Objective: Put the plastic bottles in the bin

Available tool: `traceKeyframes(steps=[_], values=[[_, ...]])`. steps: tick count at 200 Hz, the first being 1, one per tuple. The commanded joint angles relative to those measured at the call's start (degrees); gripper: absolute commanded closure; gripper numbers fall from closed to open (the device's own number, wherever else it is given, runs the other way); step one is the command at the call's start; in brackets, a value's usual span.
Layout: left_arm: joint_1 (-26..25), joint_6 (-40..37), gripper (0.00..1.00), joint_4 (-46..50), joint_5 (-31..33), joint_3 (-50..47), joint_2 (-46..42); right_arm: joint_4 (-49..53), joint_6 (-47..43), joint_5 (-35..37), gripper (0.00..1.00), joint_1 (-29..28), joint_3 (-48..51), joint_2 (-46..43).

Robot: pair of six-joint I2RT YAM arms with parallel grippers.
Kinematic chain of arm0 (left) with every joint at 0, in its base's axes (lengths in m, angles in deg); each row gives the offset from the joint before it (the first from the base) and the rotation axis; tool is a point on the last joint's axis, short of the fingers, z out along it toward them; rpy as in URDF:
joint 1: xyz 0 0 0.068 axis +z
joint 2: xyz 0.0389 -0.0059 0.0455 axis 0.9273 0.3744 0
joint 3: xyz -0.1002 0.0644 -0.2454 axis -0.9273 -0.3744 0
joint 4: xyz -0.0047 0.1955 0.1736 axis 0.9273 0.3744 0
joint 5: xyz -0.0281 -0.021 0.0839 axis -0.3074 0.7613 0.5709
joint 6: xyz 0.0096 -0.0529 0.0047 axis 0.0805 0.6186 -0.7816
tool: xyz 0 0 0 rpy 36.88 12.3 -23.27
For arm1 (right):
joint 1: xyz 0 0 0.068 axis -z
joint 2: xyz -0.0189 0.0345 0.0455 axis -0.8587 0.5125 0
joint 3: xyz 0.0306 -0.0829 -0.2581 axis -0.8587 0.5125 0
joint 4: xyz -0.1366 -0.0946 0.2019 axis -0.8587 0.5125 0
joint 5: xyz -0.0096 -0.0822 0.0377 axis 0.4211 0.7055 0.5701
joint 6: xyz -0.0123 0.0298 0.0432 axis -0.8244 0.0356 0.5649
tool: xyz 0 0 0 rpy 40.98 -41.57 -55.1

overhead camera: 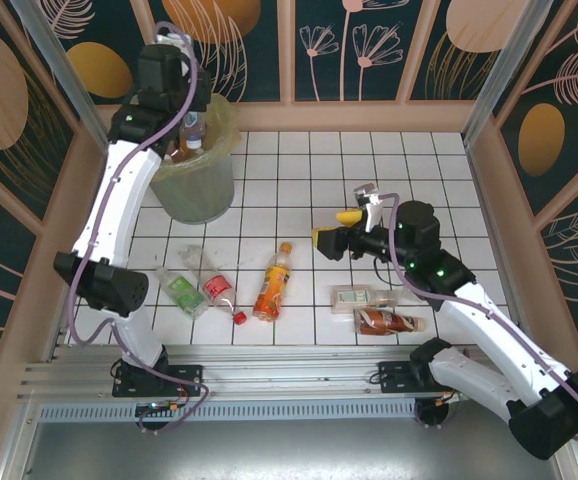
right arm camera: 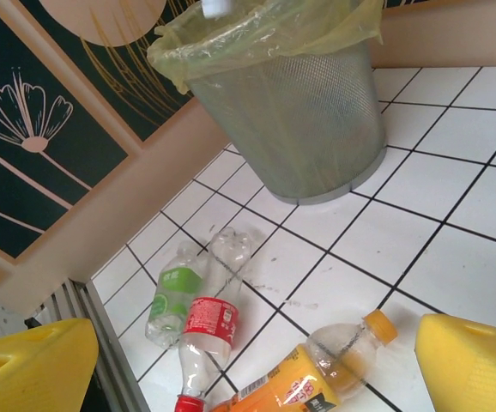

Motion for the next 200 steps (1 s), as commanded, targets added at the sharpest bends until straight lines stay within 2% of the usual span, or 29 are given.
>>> traceKeyframes(steps=[1, 43, 100, 157, 181, 200], values=[[0.4, -4.8, 0.41, 3.1, 5.5, 1.1, 2.6, 0.5, -1.2, 1.2, 0.04, 0.4, 0.7, -1.9], [0.7, -9.0, 0.40, 4.7, 13.1, -1.1, 7.3, 2.3, -1.5, 2.2, 0.04, 0.5, 0.8, -3.0], [0.8, -6.8, 0.41, 11.4, 5.0, -2.3, 9.5, 2.6, -1.7, 2.4, 0.04, 0.5, 0.9, -2.5], [0.8, -4.8, 0.29, 13.2, 4.5, -1.6, 11.6, 3.3, -1.5, 3.4, 0.04, 0.5, 0.8, -2.2], [0.8, -2.6, 0.26, 12.8, 4.5, 0.1, 10.8, 4.0, -0.7, 6.4, 0.04, 0.5, 0.9, -2.1], [0.8, -0.2, 0.22, 12.3, 3.5, 0.7, 9.0, 5.2, 1.1, 12.5, 0.05, 0.5, 0.8, -1.8]])
